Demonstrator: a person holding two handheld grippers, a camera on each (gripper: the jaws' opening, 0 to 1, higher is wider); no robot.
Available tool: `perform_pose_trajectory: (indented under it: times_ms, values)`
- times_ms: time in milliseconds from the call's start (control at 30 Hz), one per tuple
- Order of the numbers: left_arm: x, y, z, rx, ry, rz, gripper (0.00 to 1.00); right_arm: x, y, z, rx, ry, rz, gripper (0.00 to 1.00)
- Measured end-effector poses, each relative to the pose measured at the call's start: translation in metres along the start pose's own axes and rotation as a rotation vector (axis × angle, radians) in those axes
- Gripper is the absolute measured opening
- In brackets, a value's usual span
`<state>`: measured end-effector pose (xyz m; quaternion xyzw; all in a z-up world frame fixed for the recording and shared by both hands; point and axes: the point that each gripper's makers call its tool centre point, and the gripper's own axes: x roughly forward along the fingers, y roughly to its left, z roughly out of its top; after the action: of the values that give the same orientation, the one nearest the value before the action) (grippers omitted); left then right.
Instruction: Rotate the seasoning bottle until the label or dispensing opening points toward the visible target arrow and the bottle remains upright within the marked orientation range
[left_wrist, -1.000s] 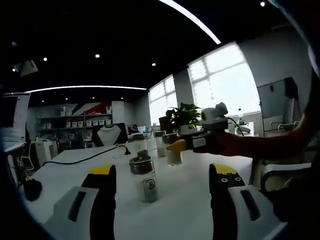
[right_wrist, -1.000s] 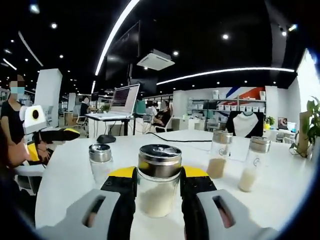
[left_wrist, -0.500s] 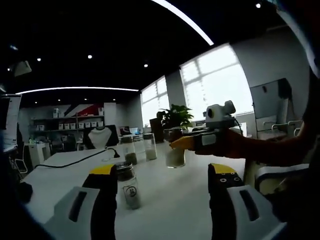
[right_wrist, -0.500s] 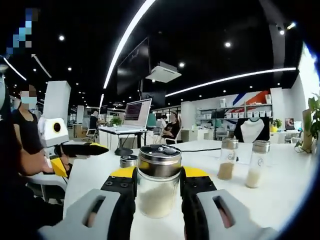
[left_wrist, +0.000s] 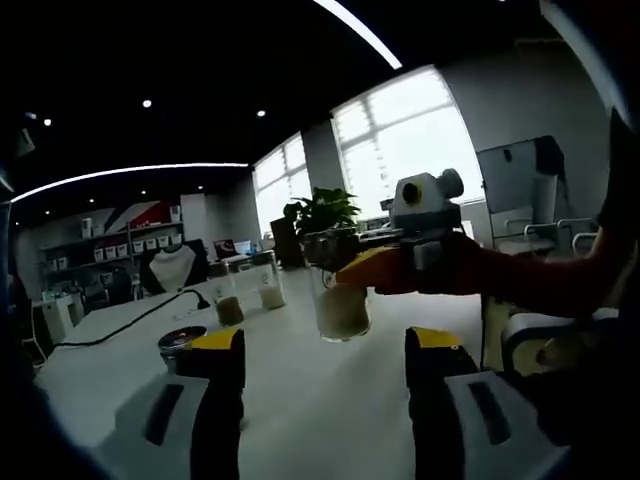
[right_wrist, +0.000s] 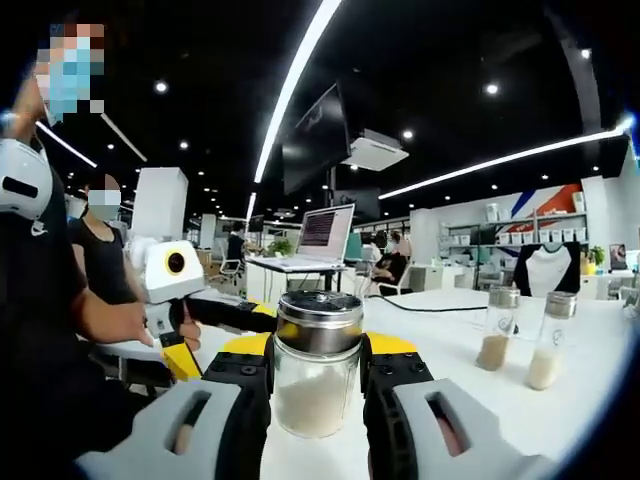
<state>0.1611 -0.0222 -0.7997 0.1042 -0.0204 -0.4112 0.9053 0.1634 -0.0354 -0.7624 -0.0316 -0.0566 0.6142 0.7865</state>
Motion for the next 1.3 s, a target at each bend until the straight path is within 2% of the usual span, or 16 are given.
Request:
perform_pose_trajectory:
  times_ms: [67,167,233,433,500,633,767,1033,1300]
  values:
    - [0.007,-0.004,-0.006,0.011,0.040,-0.032,0.67,0.001,0.009,0.002,-0.030,-0.003,0.038,0.32]
    - [0.013,-0.005,-0.007,0.022,0.050,-0.061,0.69,0.000,0.015,0.003,-0.032,0.002,0.061,0.32]
    - [0.015,-0.004,-0.008,0.002,0.052,-0.075,0.68,0.000,0.017,0.003,-0.037,-0.001,0.075,0.32]
    - [0.024,-0.008,-0.015,0.021,0.065,-0.125,0.65,-0.006,0.021,0.007,0.006,-0.033,0.108,0.32]
    - [0.026,-0.009,-0.018,0.003,0.072,-0.137,0.64,-0.007,0.021,0.007,0.019,-0.040,0.114,0.32]
    - [0.026,-0.016,-0.018,-0.045,0.053,-0.189,0.62,-0.010,0.024,0.009,0.045,-0.053,0.141,0.32]
    - [0.026,-0.014,-0.017,-0.068,0.044,-0.198,0.61,-0.010,0.025,0.009,0.050,-0.055,0.146,0.32]
    - [0.029,-0.024,-0.015,-0.061,0.038,-0.246,0.59,-0.009,0.027,0.008,0.054,-0.052,0.160,0.32]
    - [0.033,-0.036,-0.010,-0.056,0.012,-0.310,0.54,-0.006,0.032,-0.001,0.039,-0.015,0.182,0.32]
